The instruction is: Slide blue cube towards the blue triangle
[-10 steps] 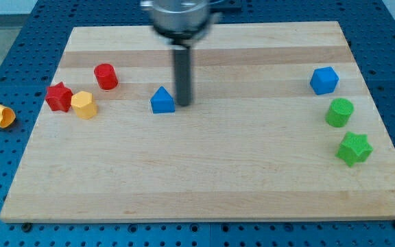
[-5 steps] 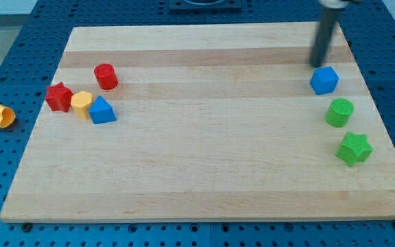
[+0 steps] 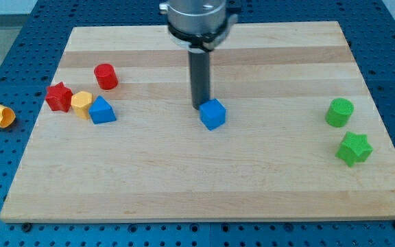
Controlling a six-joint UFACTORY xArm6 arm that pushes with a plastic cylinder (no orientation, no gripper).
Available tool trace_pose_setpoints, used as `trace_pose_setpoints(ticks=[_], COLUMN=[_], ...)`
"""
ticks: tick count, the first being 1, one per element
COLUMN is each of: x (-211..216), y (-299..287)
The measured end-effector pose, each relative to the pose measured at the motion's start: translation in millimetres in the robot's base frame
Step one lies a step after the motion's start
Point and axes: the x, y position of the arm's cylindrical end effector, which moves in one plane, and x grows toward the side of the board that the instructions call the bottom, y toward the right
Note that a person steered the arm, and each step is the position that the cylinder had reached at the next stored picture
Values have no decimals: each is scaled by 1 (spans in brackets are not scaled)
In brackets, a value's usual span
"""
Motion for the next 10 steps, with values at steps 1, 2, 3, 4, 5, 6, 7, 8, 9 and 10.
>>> trace_pose_setpoints(ticks=[1, 2, 3, 4, 5, 6, 7, 8, 9, 10], x=[34, 51, 79, 103, 102, 54, 67, 74, 68, 30], y=[32, 63, 117, 134, 34, -65, 0, 17, 81, 106])
